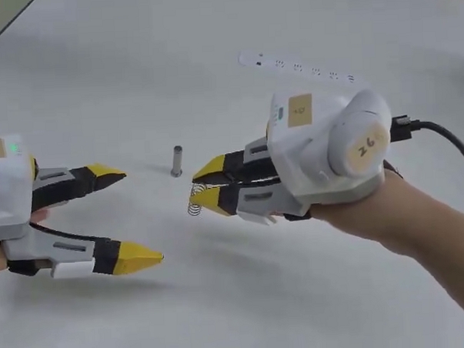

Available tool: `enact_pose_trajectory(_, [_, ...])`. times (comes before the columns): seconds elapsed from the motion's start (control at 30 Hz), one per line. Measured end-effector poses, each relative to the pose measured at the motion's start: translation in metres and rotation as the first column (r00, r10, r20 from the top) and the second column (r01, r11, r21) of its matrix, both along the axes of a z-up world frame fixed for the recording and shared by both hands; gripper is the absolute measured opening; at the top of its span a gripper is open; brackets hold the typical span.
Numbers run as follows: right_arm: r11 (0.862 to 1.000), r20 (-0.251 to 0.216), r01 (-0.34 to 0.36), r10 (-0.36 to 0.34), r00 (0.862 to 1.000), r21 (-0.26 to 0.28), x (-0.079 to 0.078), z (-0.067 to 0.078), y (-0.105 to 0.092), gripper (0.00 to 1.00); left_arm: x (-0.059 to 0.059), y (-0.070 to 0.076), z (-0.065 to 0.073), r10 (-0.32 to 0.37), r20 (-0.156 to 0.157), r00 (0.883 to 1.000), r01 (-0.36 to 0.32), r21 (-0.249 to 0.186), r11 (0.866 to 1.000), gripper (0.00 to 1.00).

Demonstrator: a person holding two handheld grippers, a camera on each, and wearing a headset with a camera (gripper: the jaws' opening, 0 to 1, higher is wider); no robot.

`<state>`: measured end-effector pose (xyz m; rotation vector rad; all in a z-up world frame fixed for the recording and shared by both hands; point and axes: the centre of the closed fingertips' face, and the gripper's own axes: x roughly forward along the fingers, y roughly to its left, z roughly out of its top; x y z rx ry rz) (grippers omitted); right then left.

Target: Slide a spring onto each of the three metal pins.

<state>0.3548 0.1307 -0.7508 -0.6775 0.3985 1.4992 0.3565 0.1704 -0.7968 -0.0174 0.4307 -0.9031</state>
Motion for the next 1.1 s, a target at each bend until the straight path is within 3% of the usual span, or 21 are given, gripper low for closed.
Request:
enact_pose_trajectory(0.17, [1.000,0.007,0.004,-0.004,1.000,-0.002,0.003,0.000,0.000,0.07,0.001,0.005,0.005,0.024,0.027,0.999,-0.024,-0.015,1.000,0.98])
enact_pose_trajectory(0.5, [1.000,0.015,0.023,-0.023,1.000,0.000,0.012,0.000,0.004,0.07,-0.003,0.003,0.008,0.002,0.043,0.999,-0.001,-0.027,1.000,0.98])
enact_pose_trajectory(0.67, [0.999,0.027,0.035,-0.035,0.999,0.003,0.024,0.002,0.008,0.07,-0.002,0.004,0.011,0.006,0.062,0.998,-0.004,-0.038,0.999,0.98])
enact_pose_trajectory(1.1, [0.994,0.053,0.096,-0.098,0.994,0.043,0.067,0.011,0.029,0.07,-0.001,0.006,0.008,0.009,0.054,0.998,-0.007,-0.034,0.999,0.98])
